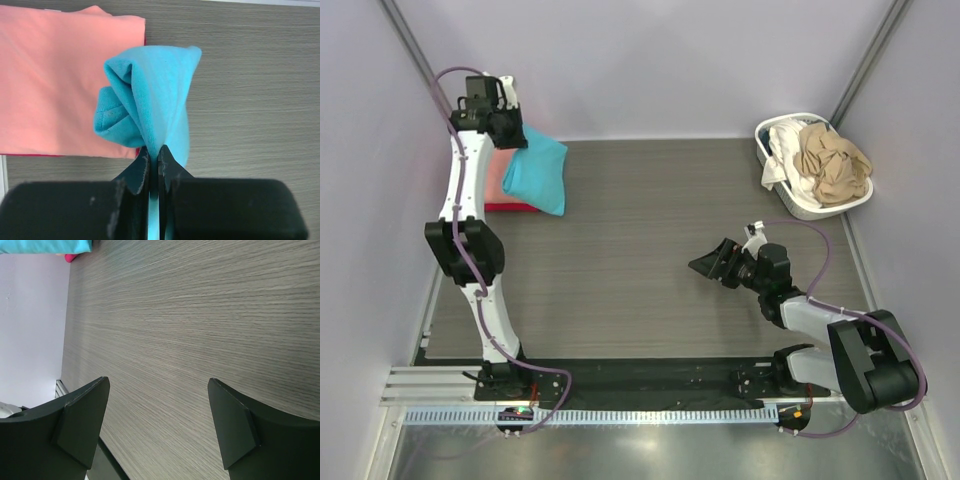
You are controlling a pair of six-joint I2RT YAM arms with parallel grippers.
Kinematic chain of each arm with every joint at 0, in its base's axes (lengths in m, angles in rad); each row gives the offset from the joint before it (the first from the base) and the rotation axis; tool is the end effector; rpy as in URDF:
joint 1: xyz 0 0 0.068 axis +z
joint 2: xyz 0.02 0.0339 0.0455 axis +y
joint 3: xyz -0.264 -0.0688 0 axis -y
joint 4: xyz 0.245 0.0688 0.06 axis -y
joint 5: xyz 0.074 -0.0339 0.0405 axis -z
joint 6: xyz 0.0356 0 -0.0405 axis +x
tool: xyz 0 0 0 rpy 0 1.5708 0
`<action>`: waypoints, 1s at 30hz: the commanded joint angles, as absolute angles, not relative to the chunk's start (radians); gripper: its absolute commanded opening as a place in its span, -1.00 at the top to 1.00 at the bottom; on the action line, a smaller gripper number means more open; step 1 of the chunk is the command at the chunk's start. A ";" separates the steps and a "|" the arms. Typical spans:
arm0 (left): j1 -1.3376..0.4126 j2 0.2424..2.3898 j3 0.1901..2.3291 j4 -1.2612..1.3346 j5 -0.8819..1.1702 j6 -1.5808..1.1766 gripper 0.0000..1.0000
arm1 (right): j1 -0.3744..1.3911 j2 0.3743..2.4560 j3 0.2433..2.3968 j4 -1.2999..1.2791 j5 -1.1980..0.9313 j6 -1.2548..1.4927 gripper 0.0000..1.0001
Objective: Fold and stack the t-shirts
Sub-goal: Neatly place the folded tshirt to the corner
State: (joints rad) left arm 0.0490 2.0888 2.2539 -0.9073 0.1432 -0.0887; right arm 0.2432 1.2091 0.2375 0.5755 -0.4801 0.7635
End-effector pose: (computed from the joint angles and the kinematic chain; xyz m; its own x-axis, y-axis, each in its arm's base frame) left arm 0.4627 0.0176 0.3685 -0.6775 -0.1210 -0.7255 -0.0035 0.9869 -0.1614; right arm 0.2015 0.0669 0.1512 -0.7042 0.4572 -0.5433 -0.1941 0.6120 0.7667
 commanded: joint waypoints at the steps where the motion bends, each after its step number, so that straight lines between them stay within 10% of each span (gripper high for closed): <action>1: 0.069 2.072 2.319 -0.907 0.175 -0.058 1.00 | 0.247 1.221 0.267 0.640 -0.492 0.761 -0.71; 30: 0.153 2.224 2.448 -0.818 0.170 0.035 0.99 | 0.248 1.272 0.273 0.683 -0.517 0.778 -0.71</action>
State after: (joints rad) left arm 0.1421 2.2185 2.4344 -0.9180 0.1841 -0.0238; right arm 0.2432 1.2640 0.2398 0.6189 -0.5076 0.7719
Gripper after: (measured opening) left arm 0.033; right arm 0.856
